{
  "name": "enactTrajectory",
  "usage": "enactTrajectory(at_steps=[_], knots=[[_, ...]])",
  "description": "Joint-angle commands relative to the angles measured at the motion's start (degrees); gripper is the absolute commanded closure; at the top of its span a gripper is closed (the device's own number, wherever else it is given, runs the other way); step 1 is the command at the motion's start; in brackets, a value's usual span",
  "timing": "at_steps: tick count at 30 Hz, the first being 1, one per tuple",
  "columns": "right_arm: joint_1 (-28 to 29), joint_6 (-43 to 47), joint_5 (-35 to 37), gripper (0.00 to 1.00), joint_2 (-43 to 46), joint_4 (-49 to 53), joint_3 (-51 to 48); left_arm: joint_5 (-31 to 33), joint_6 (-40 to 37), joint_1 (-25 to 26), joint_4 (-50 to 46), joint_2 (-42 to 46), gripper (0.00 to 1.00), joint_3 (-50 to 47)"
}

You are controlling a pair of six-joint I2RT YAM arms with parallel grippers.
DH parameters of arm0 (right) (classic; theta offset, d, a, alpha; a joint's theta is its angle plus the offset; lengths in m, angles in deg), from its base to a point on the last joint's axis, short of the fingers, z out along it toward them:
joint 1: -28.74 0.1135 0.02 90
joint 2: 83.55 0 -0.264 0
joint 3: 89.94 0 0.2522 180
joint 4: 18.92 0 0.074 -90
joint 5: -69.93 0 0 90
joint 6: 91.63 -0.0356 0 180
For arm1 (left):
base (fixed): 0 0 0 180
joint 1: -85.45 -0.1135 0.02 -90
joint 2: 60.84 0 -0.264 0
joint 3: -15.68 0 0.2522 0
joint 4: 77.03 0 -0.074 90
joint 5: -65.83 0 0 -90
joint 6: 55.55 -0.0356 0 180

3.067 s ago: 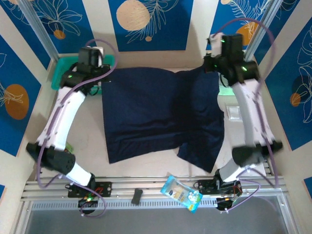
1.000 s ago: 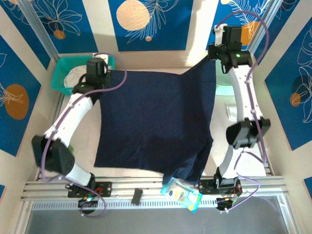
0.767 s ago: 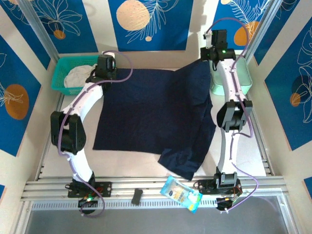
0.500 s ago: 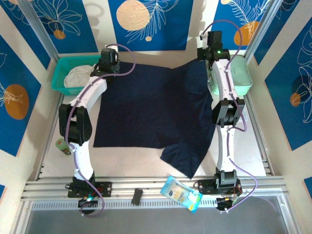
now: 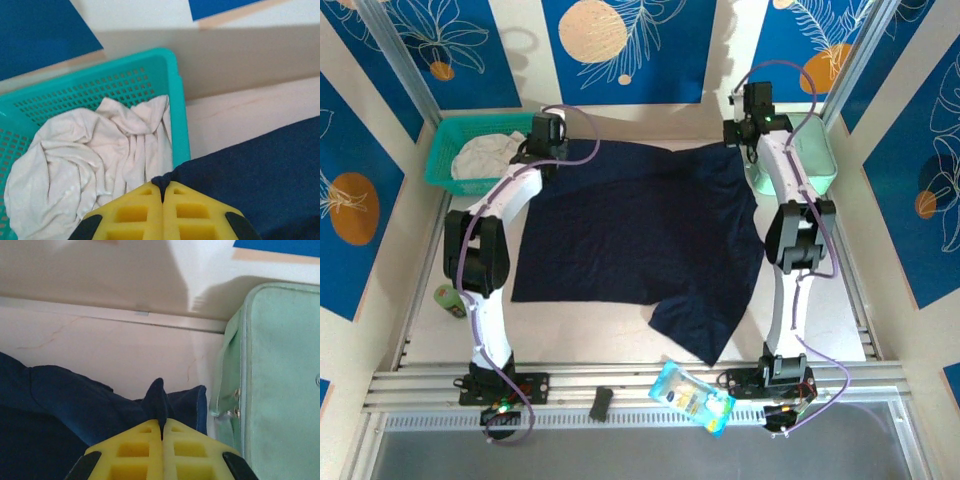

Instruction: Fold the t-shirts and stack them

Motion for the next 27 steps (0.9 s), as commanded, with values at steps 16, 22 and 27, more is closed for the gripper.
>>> enactTrajectory(at_steps=[16,22,27], knots=[[1.93,-9.94,-0.48,1.0,27.71,-14.66,-40.18,-1.15,-0.75,-1.86,11.9,9.51,1.0,-15.65],[2.45,-11.55,-0.42,1.0,32.4,-16.05,-48.28,-1.36,1.28,-1.79,16.03,11.78,1.0,-22.59],[3.11,-13.11,-1.56,1.0,34.44,-16.87,-54.08,-1.67,3.7,-1.82,16.83,11.47,1.0,-27.16]])
